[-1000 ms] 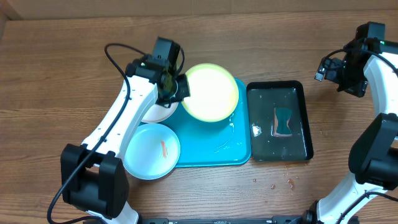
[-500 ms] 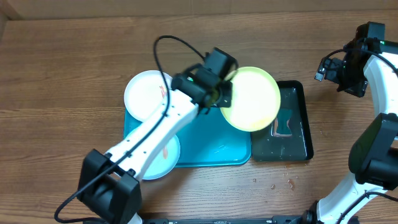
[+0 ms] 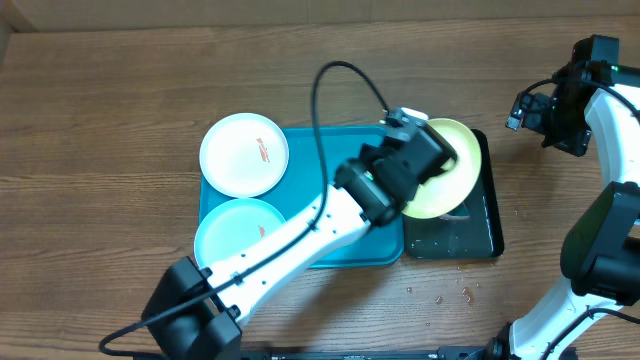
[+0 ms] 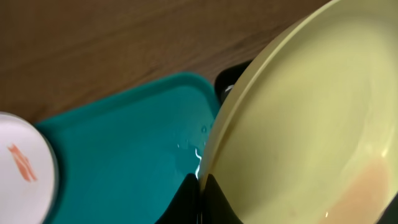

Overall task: Clean dirty plates on tray and stack at the side
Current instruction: 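Lift the yellow plate with the left gripper and swing it right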

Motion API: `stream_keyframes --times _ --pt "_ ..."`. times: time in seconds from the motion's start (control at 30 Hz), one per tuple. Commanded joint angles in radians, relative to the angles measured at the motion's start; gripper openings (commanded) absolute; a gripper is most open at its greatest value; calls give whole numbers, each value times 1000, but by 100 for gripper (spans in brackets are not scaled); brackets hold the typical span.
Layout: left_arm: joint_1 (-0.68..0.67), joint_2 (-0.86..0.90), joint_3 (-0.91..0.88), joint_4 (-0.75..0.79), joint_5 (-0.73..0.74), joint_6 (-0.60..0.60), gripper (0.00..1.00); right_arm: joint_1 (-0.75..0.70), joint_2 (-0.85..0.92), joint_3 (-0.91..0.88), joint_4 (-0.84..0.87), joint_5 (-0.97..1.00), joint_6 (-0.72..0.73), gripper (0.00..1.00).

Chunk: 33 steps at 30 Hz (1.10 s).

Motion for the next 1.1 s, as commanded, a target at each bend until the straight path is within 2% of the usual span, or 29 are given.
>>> stream_keyframes --times 0.0,0.3,0.43,0.5,0.97,1.07 --pt "-56 -29 27 23 -224 109 4 -4 -19 13 2 -1 3 100" --pt "-239 -29 27 213 -624 461 4 -4 -19 13 2 -1 3 100" --pt "-303 -29 27 325 -742 658 4 -4 -19 13 2 -1 3 100" --pt "-324 -29 27 375 -777 716 4 -4 -19 13 2 -1 3 100" --pt "-335 -29 27 408 -787 734 4 -4 -19 13 2 -1 3 100" --pt "-335 -29 26 403 -787 689 4 -4 -19 13 2 -1 3 100"
